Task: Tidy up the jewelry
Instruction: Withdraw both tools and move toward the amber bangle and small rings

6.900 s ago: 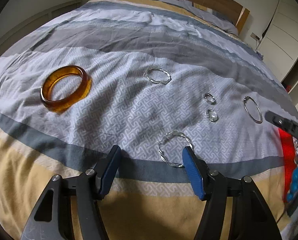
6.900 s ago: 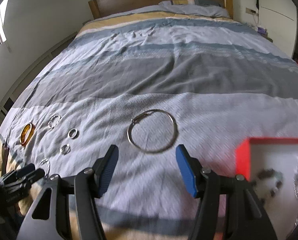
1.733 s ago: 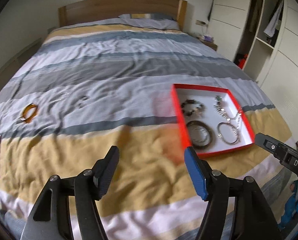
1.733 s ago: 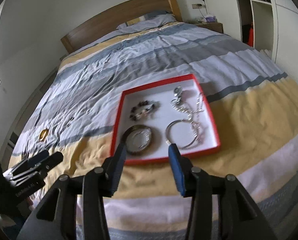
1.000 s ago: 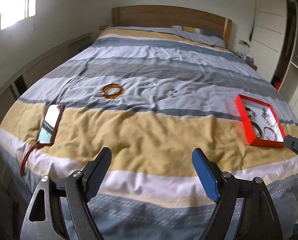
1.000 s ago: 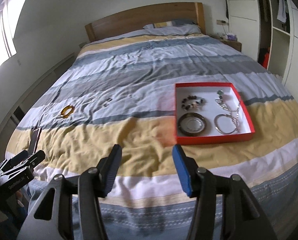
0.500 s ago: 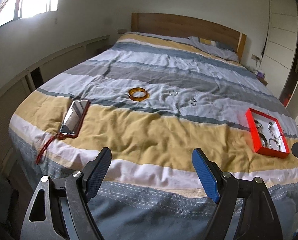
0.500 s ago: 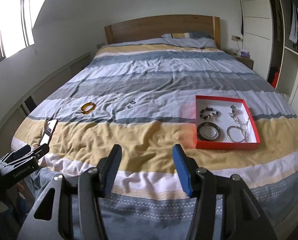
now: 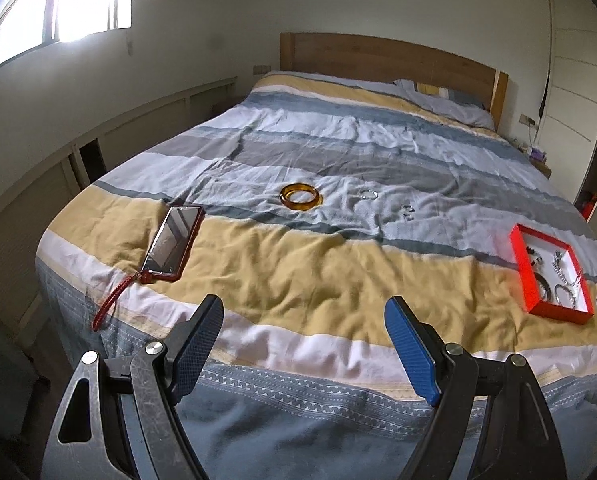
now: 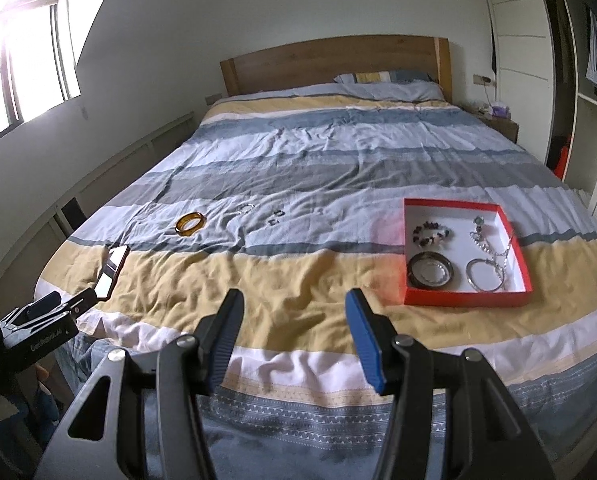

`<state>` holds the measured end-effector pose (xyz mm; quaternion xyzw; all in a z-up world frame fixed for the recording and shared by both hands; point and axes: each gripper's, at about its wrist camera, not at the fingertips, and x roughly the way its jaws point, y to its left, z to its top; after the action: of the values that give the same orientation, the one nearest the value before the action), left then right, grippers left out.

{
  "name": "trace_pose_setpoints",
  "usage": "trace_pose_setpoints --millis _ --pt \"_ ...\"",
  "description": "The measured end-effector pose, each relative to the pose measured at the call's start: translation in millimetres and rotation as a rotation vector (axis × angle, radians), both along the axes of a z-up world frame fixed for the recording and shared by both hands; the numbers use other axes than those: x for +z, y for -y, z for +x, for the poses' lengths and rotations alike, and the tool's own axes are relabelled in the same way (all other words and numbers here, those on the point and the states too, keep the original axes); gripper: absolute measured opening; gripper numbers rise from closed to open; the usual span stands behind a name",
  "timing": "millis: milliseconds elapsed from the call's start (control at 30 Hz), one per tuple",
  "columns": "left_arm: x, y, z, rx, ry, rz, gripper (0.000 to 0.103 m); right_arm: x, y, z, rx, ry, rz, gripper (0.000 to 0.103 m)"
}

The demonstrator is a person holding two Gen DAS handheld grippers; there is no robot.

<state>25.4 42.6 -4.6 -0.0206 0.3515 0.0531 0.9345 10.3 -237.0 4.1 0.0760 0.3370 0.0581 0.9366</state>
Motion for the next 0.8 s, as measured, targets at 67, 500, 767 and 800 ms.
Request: trace_pose_setpoints --millis 67,500,767,800 --pt "-2.9 -0.4 3.2 0.004 -0.003 0.008 0.082 -5.3 0.5 5.2 -0.003 -0.008 0.005 0.051" --pt "-22.8 7.2 44.0 -0.012 -0.058 0.047 0.082 -42.7 -4.6 54.6 0.003 -0.069 -0.023 0.051" --pt "-35.5 12.7 73.1 -0.031 -0.088 0.054 0.082 -62.5 -9.3 87.9 0.029 -0.104 -0.035 0.051" --pt "-36.7 12.7 77.4 -0.030 -0.092 0.053 0.082 -64.1 -9.8 91.3 0.030 -0.107 -0.034 0.051"
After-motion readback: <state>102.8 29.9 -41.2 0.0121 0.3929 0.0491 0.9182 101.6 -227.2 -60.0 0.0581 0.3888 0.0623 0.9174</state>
